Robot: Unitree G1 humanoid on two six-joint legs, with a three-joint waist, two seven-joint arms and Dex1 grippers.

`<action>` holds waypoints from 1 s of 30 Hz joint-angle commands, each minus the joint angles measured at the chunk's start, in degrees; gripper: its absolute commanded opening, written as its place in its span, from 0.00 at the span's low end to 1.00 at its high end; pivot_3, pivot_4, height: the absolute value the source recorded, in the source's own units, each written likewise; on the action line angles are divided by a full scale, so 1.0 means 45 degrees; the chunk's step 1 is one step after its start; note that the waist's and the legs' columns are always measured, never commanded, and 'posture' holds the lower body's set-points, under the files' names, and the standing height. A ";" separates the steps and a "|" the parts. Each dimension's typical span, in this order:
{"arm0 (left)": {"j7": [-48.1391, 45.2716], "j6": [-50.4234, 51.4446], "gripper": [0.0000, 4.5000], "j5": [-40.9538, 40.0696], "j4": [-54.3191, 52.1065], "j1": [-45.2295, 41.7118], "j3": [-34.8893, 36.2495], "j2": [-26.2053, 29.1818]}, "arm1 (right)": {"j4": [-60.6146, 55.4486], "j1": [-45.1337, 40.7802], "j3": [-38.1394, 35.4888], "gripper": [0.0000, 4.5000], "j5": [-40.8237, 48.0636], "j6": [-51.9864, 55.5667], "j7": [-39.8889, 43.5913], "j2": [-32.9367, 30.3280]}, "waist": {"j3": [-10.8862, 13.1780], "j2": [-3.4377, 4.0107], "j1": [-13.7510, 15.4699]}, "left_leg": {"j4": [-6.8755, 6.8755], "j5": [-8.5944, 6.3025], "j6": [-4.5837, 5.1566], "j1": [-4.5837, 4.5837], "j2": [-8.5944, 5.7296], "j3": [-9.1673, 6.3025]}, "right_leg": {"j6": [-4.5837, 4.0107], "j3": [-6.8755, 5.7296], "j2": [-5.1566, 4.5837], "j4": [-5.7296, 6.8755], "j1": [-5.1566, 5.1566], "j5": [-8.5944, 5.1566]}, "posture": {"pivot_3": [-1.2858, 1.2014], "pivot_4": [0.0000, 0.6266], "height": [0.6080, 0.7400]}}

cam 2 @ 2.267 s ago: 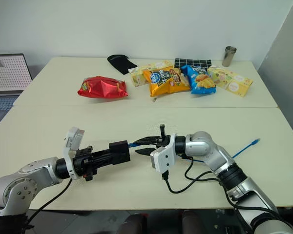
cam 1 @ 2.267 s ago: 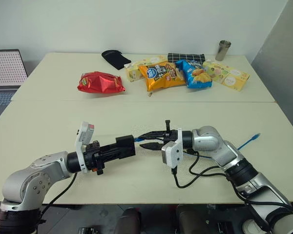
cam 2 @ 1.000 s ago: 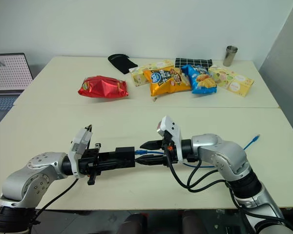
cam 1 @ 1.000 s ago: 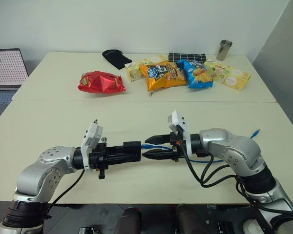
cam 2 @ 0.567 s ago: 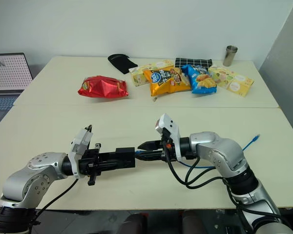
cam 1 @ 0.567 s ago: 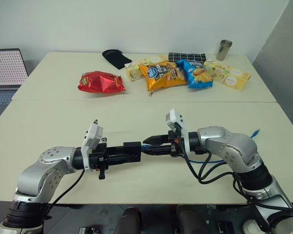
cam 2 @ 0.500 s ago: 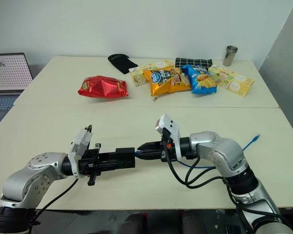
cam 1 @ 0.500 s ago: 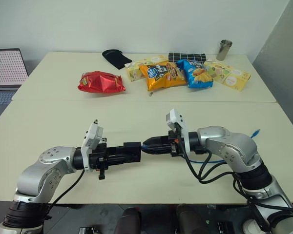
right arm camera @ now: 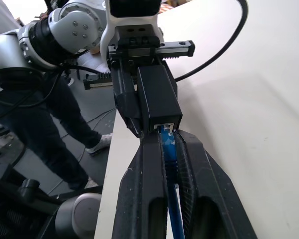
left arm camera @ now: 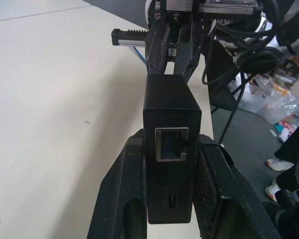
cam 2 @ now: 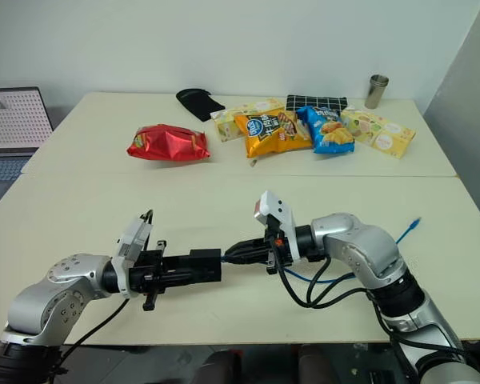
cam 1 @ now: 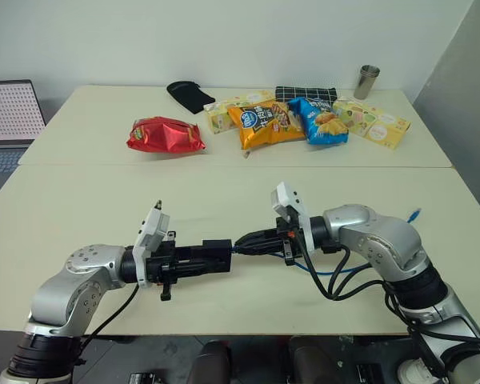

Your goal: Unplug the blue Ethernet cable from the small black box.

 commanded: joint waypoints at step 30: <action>-0.0662 -0.1076 0.18 0.0322 0.1274 -0.0727 -0.0248 -0.0668 | -0.1390 0.1375 -0.1258 0.54 0.1074 0.1414 -0.2279 0.1234 | 0.0001 0.0002 -0.0005 | -0.0003 0.0000 0.0000 -0.0023 0.0000 0.0007 | 0.0000 0.0008 0.0001 0.0004 -0.0026 0.0000 | 0.52 0.24 1.00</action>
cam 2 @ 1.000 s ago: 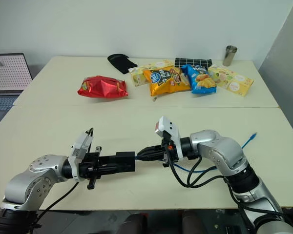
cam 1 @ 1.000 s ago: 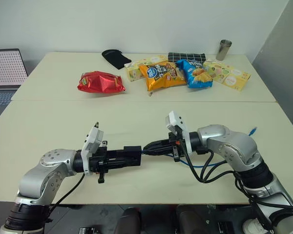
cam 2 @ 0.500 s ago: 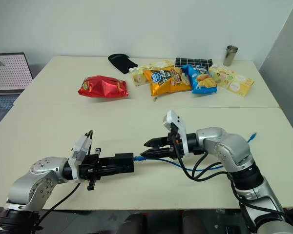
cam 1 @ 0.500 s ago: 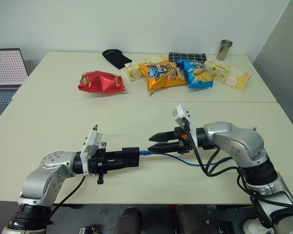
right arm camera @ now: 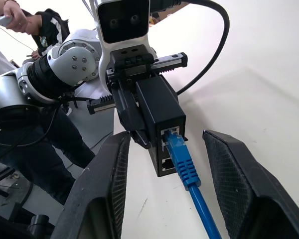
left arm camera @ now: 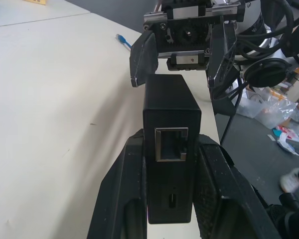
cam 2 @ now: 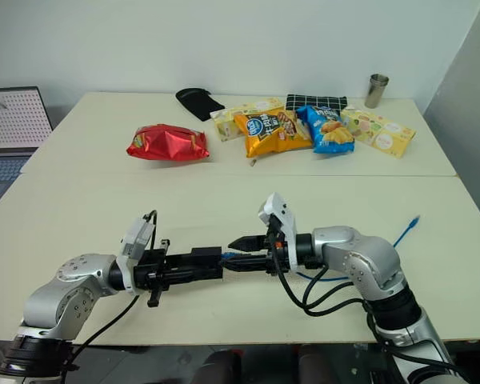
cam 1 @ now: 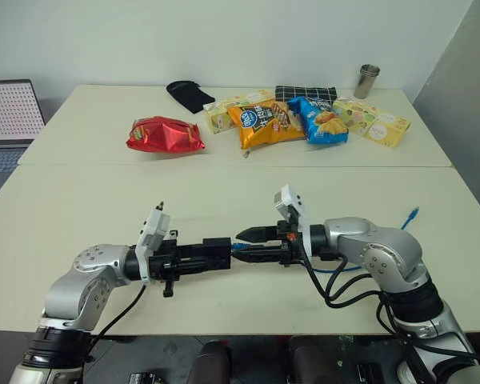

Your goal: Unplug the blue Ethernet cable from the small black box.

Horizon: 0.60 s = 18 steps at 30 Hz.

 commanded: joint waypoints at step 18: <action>0.0095 0.0015 0.18 -0.0120 -0.0383 -0.0296 0.0064 -0.0140 | 0.0017 -0.0230 0.0299 0.46 -0.0278 -0.0431 0.0182 0.0125 | 0.0000 0.0000 0.0000 | 0.0000 0.0000 0.0000 -0.0001 0.0000 0.0002 | 0.0000 0.0001 0.0000 -0.0001 -0.0002 0.0000 | 0.52 0.24 1.00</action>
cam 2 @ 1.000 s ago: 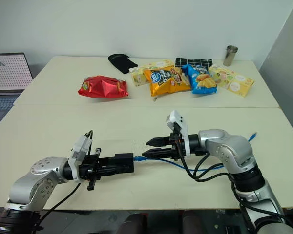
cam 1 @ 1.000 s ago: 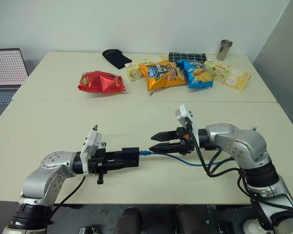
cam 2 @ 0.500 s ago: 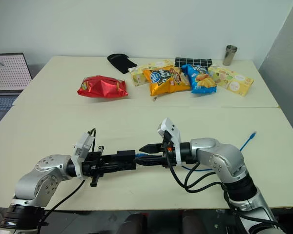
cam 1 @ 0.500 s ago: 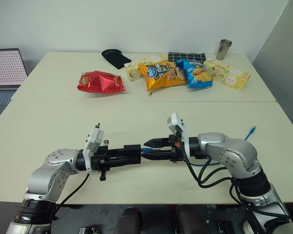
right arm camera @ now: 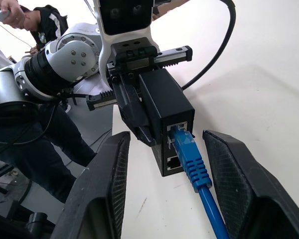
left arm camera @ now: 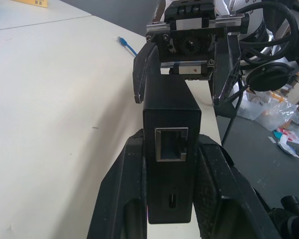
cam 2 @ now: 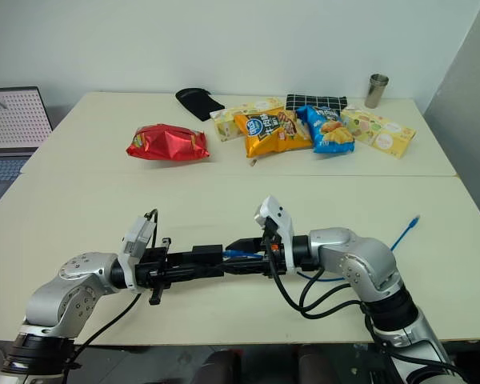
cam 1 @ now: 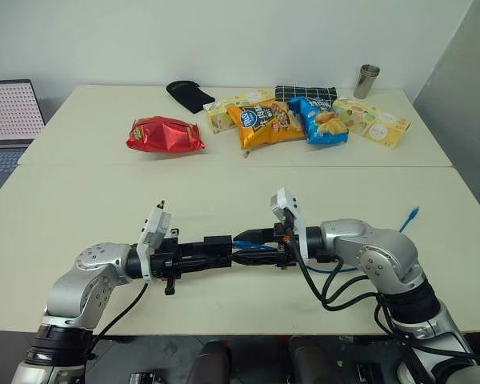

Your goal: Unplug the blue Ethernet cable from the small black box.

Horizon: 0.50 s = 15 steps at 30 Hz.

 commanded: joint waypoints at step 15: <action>-0.0278 0.0164 0.18 -0.0200 -0.0814 0.0063 -0.0038 0.0228 | 0.0141 -0.0426 0.0063 0.01 -0.0167 -0.0397 0.0958 -0.0257 | 0.0000 0.0000 -0.0001 | 0.0000 0.0000 0.0000 -0.0001 -0.0001 0.0001 | 0.0000 -0.0002 0.0001 0.0000 0.0000 0.0000 | 0.52 0.24 1.00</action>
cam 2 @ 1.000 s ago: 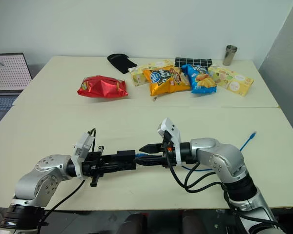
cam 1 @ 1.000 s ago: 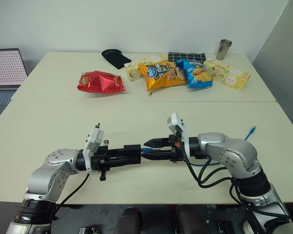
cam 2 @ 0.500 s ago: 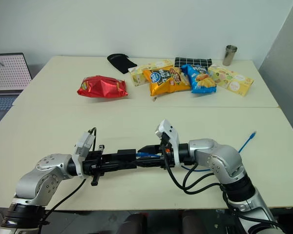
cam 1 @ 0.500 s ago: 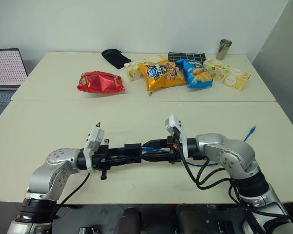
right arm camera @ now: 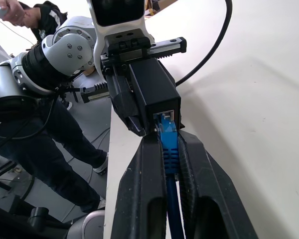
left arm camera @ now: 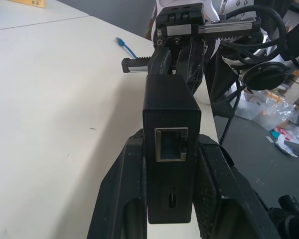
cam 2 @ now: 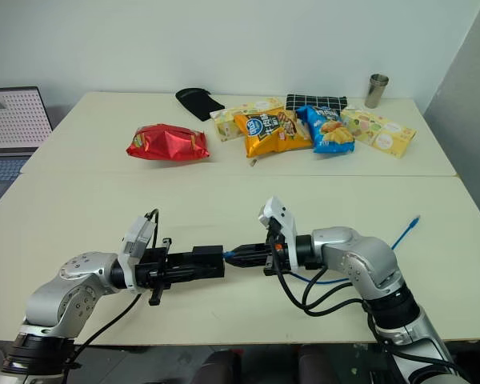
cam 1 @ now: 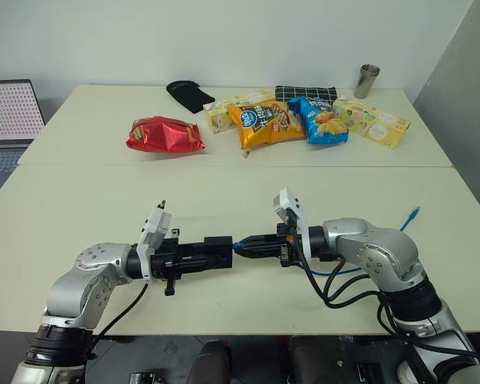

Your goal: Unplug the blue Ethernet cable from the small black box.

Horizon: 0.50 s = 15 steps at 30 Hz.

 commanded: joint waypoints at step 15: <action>0.0106 -0.0393 0.18 0.0192 -0.0012 0.0849 0.0818 0.0533 | 0.0070 -0.0342 -0.0145 0.01 0.0072 0.0065 0.1022 -0.1215 | 0.0000 0.0000 -0.0001 | 0.0000 0.0000 0.0000 -0.0002 0.0000 0.0001 | 0.0000 -0.0001 0.0000 -0.0002 -0.0003 0.0000 | 0.52 0.24 1.00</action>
